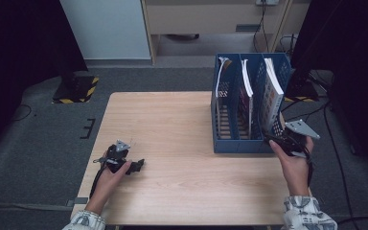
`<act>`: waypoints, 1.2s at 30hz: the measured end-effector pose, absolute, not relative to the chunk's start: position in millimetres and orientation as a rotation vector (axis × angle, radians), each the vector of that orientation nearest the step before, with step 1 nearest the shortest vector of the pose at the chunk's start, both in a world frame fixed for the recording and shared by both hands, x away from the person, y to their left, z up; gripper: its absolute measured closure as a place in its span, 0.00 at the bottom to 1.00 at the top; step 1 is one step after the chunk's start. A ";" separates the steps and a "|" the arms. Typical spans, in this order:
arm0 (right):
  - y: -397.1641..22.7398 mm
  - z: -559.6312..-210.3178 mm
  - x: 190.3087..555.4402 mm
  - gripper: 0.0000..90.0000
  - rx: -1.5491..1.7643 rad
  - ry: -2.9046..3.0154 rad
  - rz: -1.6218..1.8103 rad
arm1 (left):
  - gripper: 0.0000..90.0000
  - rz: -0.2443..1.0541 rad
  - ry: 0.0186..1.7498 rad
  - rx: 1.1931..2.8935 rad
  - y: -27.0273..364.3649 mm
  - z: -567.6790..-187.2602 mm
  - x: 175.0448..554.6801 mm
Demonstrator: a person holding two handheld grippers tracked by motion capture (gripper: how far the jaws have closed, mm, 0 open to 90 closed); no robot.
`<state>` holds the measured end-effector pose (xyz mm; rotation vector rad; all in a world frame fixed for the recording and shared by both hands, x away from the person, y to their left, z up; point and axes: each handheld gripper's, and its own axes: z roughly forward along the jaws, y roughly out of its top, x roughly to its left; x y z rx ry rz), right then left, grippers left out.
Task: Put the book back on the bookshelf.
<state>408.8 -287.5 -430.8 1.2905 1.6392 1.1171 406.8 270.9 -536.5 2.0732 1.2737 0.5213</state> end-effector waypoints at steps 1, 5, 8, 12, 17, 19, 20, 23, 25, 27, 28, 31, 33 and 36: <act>-287.2 -430.4 408.1 0.14 1.289 1.634 1.119 | 0.02 0.523 1.272 2.070 271.0 -536.8 406.5; -284.2 -428.3 400.1 0.14 1.283 1.640 1.132 | 0.02 0.524 1.272 2.071 270.9 -536.9 405.9; -282.7 -428.1 396.3 0.14 1.289 1.643 1.132 | 0.02 0.525 1.273 2.071 270.8 -536.8 405.9; -273.6 -431.3 389.2 0.14 1.282 1.679 1.134 | 0.01 0.526 1.273 2.072 270.5 -537.0 405.9; -263.2 -432.4 386.4 0.14 1.249 1.718 1.128 | 0.01 0.525 1.269 2.076 270.5 -536.9 405.8; -258.9 -432.8 386.2 0.14 1.239 1.731 1.121 | 0.01 0.525 1.269 2.076 270.5 -536.9 405.8; -256.8 -433.1 386.1 0.14 1.234 1.734 1.120 | 0.01 0.524 1.269 2.076 270.5 -537.0 405.8; -250.9 -433.5 384.9 0.14 1.220 1.747 1.117 | 0.01 0.524 1.268 2.076 270.5 -536.9 405.8; -248.7 -433.7 384.3 0.14 1.217 1.747 1.122 | 0.01 0.523 1.268 2.077 270.5 -536.9 405.8; -244.8 -434.1 383.0 0.14 1.198 1.757 1.126 | 0.01 0.523 1.268 2.076 270.5 -537.0 405.8; -243.3 -434.4 382.5 0.14 1.194 1.760 1.126 | 0.01 0.522 1.267 2.077 270.5 -537.0 405.8; -240.0 -435.4 382.5 0.14 1.188 1.775 1.129 | 0.00 0.518 1.256 2.080 269.9 -537.1 405.8; -238.4 -436.3 382.8 0.14 1.184 1.785 1.130 | 0.00 0.518 1.256 2.080 269.9 -537.1 405.8; -235.5 -438.0 383.3 0.14 1.180 1.800 1.126 | 0.00 0.517 1.257 2.080 269.8 -537.1 405.8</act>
